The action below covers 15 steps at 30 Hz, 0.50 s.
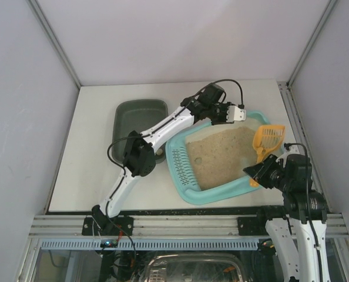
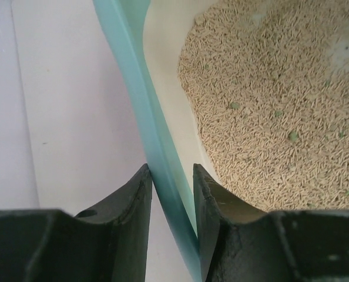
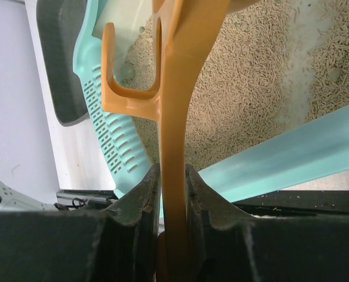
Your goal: Clean the litter box
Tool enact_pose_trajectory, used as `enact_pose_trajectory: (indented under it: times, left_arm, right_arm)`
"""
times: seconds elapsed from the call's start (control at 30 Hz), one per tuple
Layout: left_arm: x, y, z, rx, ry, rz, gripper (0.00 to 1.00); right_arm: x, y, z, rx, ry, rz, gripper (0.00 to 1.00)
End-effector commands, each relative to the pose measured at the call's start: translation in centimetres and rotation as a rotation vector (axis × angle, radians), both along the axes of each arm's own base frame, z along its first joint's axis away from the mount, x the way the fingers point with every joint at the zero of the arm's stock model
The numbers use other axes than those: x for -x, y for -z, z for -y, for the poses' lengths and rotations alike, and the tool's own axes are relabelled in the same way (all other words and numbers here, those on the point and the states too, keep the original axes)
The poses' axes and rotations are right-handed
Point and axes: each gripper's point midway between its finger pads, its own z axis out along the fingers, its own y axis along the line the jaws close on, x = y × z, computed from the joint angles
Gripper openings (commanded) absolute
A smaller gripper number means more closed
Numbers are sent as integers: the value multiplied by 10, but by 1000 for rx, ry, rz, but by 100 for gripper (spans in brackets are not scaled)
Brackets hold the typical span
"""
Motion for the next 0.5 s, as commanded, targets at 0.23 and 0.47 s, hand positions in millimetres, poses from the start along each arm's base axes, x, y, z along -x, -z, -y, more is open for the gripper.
enact_pose_trajectory:
  times: [0.23,0.47]
  left_arm:
    - [-52,-116,44,469,30,256,0]
    - [-100,-149,35,680,-85,425,8]
  right_arm:
    - [-28,-11,-8,5,-70,-14,0]
    - [-45,-18,-11,3,-99,-16,0]
